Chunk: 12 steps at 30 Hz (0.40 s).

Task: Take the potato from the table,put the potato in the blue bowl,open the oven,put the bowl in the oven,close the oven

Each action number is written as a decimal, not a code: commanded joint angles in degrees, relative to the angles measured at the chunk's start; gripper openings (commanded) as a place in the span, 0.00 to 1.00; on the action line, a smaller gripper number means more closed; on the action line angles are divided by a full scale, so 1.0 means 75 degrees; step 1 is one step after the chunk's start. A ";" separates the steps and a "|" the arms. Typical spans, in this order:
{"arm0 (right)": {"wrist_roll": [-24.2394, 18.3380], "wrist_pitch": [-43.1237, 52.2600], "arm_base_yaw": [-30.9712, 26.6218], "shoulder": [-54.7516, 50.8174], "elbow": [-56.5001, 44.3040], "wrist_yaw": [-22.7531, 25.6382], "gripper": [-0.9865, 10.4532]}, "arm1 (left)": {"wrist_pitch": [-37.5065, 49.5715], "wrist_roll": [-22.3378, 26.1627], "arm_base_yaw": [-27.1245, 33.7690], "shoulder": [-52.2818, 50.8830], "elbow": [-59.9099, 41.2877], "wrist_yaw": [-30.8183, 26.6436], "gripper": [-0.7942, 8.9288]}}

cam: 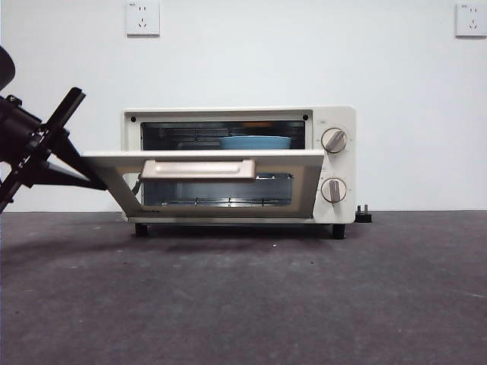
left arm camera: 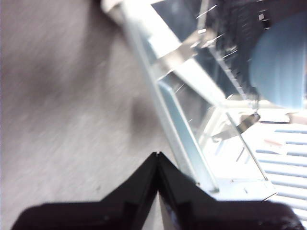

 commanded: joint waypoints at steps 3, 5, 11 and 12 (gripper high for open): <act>0.0108 0.0047 -0.0006 -0.0015 -0.0052 -0.0020 0.08 | 0.0064 -0.0198 -0.0099 0.0020 0.0411 0.0175 0.07; 0.0108 0.0047 -0.0006 -0.0015 -0.0052 -0.0020 0.08 | 0.0061 -0.0242 -0.0099 0.0020 0.0565 0.0175 0.07; 0.0108 0.0047 -0.0006 -0.0015 -0.0052 -0.0020 0.08 | 0.0061 -0.0361 -0.0105 0.0020 0.1058 0.0172 0.07; 0.0108 0.0047 -0.0006 -0.0015 -0.0052 -0.0020 0.08 | 0.0061 -0.0361 -0.0105 0.0020 0.1145 0.0169 0.07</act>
